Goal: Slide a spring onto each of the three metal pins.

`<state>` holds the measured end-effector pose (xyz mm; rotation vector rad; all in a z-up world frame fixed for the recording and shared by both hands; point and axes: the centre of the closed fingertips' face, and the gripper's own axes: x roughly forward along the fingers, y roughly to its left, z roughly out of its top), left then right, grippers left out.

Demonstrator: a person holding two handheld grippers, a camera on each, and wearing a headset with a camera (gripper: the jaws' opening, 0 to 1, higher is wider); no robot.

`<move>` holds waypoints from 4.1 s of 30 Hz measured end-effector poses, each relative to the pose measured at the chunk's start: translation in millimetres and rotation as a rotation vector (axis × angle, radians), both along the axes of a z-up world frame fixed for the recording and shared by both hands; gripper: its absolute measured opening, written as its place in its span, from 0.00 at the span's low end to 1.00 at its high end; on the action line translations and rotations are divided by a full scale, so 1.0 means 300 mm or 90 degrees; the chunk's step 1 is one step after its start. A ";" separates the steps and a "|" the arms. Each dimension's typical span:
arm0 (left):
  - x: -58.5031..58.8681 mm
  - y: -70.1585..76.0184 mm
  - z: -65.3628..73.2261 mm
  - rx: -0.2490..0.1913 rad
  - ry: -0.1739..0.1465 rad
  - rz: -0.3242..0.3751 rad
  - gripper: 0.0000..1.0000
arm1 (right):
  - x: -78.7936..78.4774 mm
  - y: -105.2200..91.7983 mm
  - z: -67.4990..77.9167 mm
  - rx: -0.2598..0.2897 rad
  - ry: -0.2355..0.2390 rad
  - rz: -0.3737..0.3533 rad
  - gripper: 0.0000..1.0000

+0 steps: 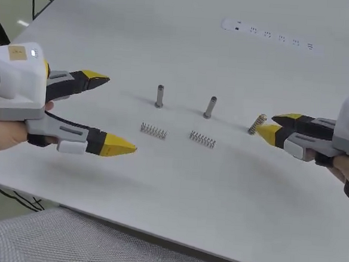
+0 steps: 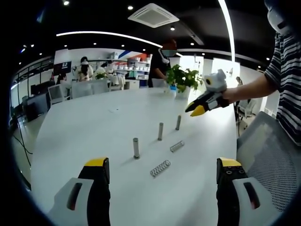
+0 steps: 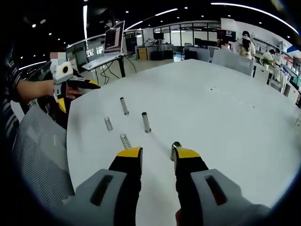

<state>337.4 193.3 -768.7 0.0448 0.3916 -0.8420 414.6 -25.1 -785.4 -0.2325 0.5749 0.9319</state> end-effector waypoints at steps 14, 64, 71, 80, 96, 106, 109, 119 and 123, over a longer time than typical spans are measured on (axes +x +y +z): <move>-0.005 -0.002 -0.009 0.002 0.005 -0.002 0.93 | -0.047 0.017 -0.027 -0.077 -0.010 0.074 0.28; -0.021 0.006 -0.033 0.006 0.007 0.004 0.92 | -0.101 0.294 -0.245 -0.383 0.105 0.379 0.21; -0.023 0.009 -0.040 0.004 0.010 0.007 0.92 | -0.109 0.294 -0.274 -0.417 0.103 0.406 0.19; -0.031 0.012 -0.049 0.008 0.015 0.006 0.92 | -0.108 0.299 -0.282 -0.422 0.089 0.406 0.14; -0.042 -0.096 -0.021 0.016 0.011 -0.048 0.91 | -0.141 0.219 -0.222 -0.379 0.096 0.381 0.13; -0.040 -0.167 -0.010 0.016 0.010 -0.096 0.88 | -0.193 0.177 -0.134 -0.368 0.053 0.399 0.13; -0.033 -0.179 0.003 0.002 0.012 -0.103 0.86 | -0.203 0.175 -0.120 -0.377 0.032 0.407 0.13; -0.020 -0.257 0.016 -0.012 0.017 -0.151 0.75 | -0.246 0.203 -0.078 -0.372 0.002 0.431 0.13; -0.019 -0.331 0.019 -0.043 0.016 -0.170 0.69 | -0.257 0.215 -0.063 -0.367 -0.005 0.440 0.13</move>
